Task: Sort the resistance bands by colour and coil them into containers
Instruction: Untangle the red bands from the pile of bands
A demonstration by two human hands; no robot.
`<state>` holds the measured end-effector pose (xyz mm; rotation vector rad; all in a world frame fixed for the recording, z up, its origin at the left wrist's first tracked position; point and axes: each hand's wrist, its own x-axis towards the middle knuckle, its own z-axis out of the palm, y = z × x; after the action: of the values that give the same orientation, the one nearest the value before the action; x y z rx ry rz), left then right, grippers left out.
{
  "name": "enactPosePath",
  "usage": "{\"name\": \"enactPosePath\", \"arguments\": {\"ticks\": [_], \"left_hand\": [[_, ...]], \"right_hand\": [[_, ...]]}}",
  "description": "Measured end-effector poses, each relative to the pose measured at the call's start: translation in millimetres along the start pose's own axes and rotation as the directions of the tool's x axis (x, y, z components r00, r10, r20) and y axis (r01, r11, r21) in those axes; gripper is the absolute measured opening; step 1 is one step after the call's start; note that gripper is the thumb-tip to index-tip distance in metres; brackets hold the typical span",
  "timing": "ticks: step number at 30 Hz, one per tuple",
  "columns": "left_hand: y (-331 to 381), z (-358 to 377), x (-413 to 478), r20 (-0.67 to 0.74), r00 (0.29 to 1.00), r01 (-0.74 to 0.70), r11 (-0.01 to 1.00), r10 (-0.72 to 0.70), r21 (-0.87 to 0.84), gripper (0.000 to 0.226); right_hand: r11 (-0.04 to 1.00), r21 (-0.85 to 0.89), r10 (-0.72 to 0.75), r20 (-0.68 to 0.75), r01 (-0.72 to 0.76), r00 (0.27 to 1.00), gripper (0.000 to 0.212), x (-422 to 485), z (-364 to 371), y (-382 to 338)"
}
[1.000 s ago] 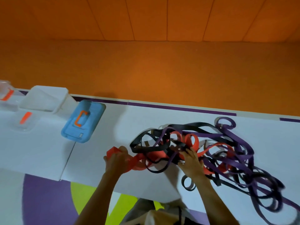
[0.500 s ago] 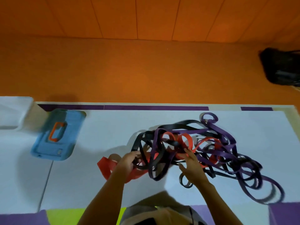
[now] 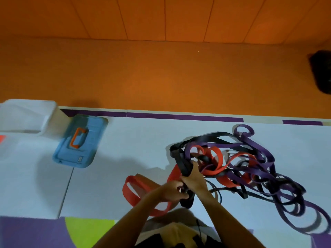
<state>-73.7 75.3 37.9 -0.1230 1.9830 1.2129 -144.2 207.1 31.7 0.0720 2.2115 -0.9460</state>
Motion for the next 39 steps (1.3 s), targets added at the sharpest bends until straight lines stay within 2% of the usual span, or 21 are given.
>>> {"name": "enactPosePath", "arguments": {"ticks": [1,2,4,6,7,9,11,16,19,21,22,23,24,25,26,28,29,31,33,36,39], "left_hand": [[-4,-3,-5,-0.054,0.998,-0.046,0.998,0.044,-0.053,0.022],[-8,-6,-8,-0.175,0.983,-0.082,0.989,0.060,-0.121,0.018],[-17,-12,-11,-0.446,0.891,-0.057,0.953,-0.086,-0.299,0.013],[-27,-15,-5,-0.601,0.770,0.064,0.962,-0.217,-0.266,0.013],[-30,-16,-3,-0.617,0.749,0.150,0.969,-0.241,-0.196,0.018],[-35,-12,2,-0.539,0.790,0.261,0.956,-0.291,-0.133,0.035],[-35,-5,7,-0.457,0.824,0.314,0.941,-0.335,-0.124,0.039],[-35,2,14,-0.366,0.875,0.324,0.945,-0.318,-0.045,0.022],[-36,-9,14,-0.365,0.876,0.321,0.946,-0.314,-0.042,0.018],[-37,-16,8,-0.296,0.908,0.303,0.953,-0.295,-0.019,0.012],[-37,-17,4,-0.237,0.928,0.299,0.954,-0.289,0.009,0.025],[-39,-15,0,-0.174,0.940,0.311,0.947,-0.295,0.077,0.047],[-41,-10,-3,-0.142,0.939,0.339,0.918,-0.314,0.206,0.068],[-44,-4,-5,-0.166,0.932,0.360,0.862,-0.321,0.356,0.076],[-47,1,-6,-0.224,0.927,0.373,0.810,-0.301,0.453,0.069],[-53,9,-8,-0.324,0.915,0.378,0.787,-0.239,0.488,0.036],[-57,10,-10,-0.333,0.915,0.373,0.790,-0.227,0.486,0.029],[-67,6,-16,-0.358,0.911,0.378,0.764,-0.205,0.524,0.029],[-72,-9,-22,-0.498,0.840,0.460,0.768,-0.214,0.446,0.043],[-64,-49,-29,-0.657,0.660,0.559,0.822,-0.365,0.105,0.061],[-52,-93,-27,-0.713,0.484,0.514,0.824,-0.508,-0.238,0.069]], "right_hand": [[1.000,-0.008,0.009,-0.048,-0.009,0.999,0.063,1,-2,4],[1.000,0.009,0.024,-0.093,-0.023,0.995,0.055,2,-7,9],[0.996,0.073,0.053,-0.155,-0.042,0.986,0.042,2,-20,18],[0.993,0.119,0.042,-0.187,-0.019,0.981,0.029,1,-34,28],[0.991,0.133,0.032,-0.211,-0.003,0.977,0.026,-2,-40,31],[0.984,0.174,0.025,-0.262,0.022,0.965,0.026,-6,-49,37],[0.978,0.202,0.017,-0.307,0.047,0.952,0.029,-10,-57,43],[0.967,0.234,-0.005,-0.364,0.097,0.931,0.026,-17,-73,61],[0.959,0.269,0.014,-0.359,0.089,0.933,0.027,-19,-76,68],[0.950,0.298,0.021,-0.359,0.094,0.933,0.029,-16,-75,67],[0.945,0.312,0.020,-0.359,0.100,0.933,0.029,-14,-74,66],[0.940,0.323,0.017,-0.358,0.106,0.934,0.029,-12,-72,63],[0.936,0.333,0.014,-0.353,0.112,0.936,0.030,-10,-70,61],[0.933,0.342,0.011,-0.343,0.114,0.939,0.030,-8,-69,58],[0.930,0.349,0.007,-0.331,0.116,0.944,0.031,-7,-66,55],[0.929,0.350,-0.005,-0.308,0.118,0.951,0.033,-5,-62,52],[0.929,0.351,-0.008,-0.302,0.120,0.953,0.034,-5,-61,51],[0.922,0.367,-0.008,-0.295,0.121,0.955,0.034,-4,-59,51],[0.918,0.376,-0.008,-0.295,0.123,0.956,0.036,-3,-58,52],[0.914,0.384,-0.016,-0.286,0.130,0.958,0.044,-4,-57,50],[0.901,0.406,-0.048,-0.256,0.152,0.966,0.051,-7,-55,43]]}}
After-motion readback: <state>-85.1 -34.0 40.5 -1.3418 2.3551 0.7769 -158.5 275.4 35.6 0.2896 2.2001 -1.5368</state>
